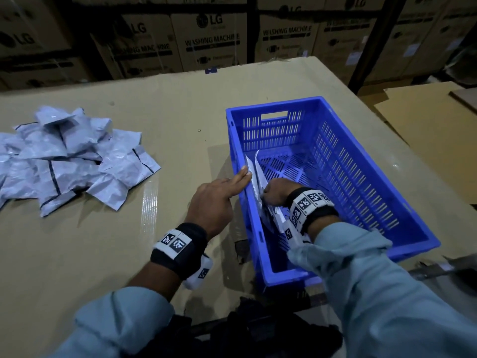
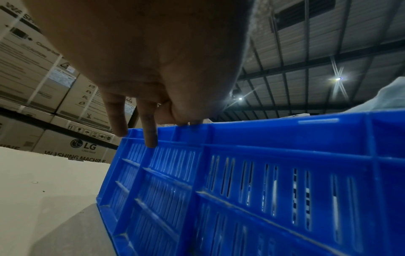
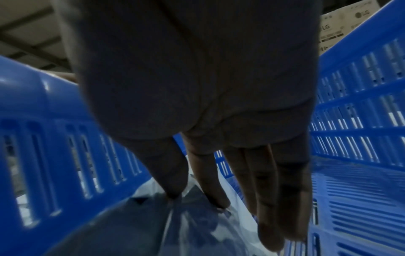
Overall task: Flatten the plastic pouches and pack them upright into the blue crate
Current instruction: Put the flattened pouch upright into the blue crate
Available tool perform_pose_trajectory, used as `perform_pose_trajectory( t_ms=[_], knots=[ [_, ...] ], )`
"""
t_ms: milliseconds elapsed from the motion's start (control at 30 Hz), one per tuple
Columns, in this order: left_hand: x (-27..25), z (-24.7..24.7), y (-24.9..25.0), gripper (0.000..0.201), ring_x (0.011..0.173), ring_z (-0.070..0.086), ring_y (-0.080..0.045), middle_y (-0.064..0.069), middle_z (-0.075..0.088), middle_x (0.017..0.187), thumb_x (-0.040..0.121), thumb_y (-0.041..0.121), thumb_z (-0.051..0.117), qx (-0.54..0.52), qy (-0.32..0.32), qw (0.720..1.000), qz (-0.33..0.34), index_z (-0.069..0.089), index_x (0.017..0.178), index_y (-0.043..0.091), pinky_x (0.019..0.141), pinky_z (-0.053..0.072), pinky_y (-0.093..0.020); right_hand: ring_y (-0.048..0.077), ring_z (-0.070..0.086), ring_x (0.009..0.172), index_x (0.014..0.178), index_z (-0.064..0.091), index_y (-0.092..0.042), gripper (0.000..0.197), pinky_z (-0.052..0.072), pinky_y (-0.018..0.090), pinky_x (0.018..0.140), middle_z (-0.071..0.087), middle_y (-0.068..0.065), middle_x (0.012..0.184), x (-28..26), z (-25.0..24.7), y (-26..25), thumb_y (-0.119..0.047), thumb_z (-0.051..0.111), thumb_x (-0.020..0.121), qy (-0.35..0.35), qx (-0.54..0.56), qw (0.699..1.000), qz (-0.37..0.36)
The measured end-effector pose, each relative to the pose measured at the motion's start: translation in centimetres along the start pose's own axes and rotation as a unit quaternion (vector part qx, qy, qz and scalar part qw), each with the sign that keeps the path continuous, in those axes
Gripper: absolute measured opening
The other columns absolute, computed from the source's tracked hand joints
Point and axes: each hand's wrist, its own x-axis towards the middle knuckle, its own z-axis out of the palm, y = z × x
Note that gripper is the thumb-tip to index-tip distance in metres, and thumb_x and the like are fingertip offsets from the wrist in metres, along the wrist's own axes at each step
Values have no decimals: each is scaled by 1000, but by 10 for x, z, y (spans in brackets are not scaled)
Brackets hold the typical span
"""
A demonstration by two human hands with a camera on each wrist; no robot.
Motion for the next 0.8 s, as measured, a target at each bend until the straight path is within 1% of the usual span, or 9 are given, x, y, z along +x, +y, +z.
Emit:
perform_pose_trajectory(
  t_ms=[33,133,300,400,500,633,700,733,800],
  knots=[
    [-1,1,1,96,114,64,-20,22,34,160,67,-5,37,0,1,1000,-4,42,154,35,83,54,-46,32,63,108,120,65,-3,50,47,33,85,64,20,129,2,0,1,-44,44,102,2,-9,1000,-2],
    [-3,2,3,95,115,64,-19,25,33,159,68,-3,34,-8,6,1000,-16,41,154,38,85,55,-46,36,59,122,128,60,0,54,47,37,95,59,22,137,6,-2,3,-44,38,105,21,-12,1000,8],
    [-4,-3,6,96,107,66,-19,27,34,157,68,-5,36,0,7,1000,-21,42,153,39,80,55,-43,36,58,124,130,62,-4,50,48,41,100,60,19,138,7,-8,10,-42,42,104,56,-8,998,18],
    [-5,-3,7,98,101,65,-19,29,32,158,69,-9,42,13,5,999,-30,41,154,40,79,55,-41,36,60,118,123,65,-3,43,49,38,91,62,19,133,4,-11,12,-36,46,103,73,9,997,25],
    [-6,-3,8,99,100,65,-19,31,27,159,70,-9,41,27,-3,999,-37,36,156,41,78,54,-38,36,62,112,117,67,-2,40,47,36,83,65,20,128,1,-14,14,-34,51,99,96,42,994,28],
    [-10,-8,9,101,112,64,-21,34,15,162,73,-5,40,14,-35,998,-42,25,157,47,82,55,-42,36,62,112,114,70,-5,37,48,37,86,66,19,126,-9,-23,13,-34,51,102,122,67,990,7],
    [-13,-11,5,96,121,60,-25,25,19,165,80,-2,42,8,-53,998,-46,19,157,51,87,55,-45,36,63,111,113,73,-5,35,49,37,87,68,18,123,-17,-29,12,-32,52,104,136,75,988,-7],
    [-15,-14,1,89,127,57,-27,19,24,166,86,1,44,-6,-56,997,-59,21,157,49,93,53,-46,36,63,111,113,73,-4,35,49,38,88,69,19,122,-21,-33,10,-31,53,104,148,76,986,-12],
    [-20,-19,-13,67,135,52,-27,10,36,163,94,6,49,-42,-42,994,-95,42,153,39,104,47,-45,38,63,112,115,71,-4,34,51,41,91,68,20,122,-32,-44,3,-31,53,103,175,65,982,-12]
  ],
)
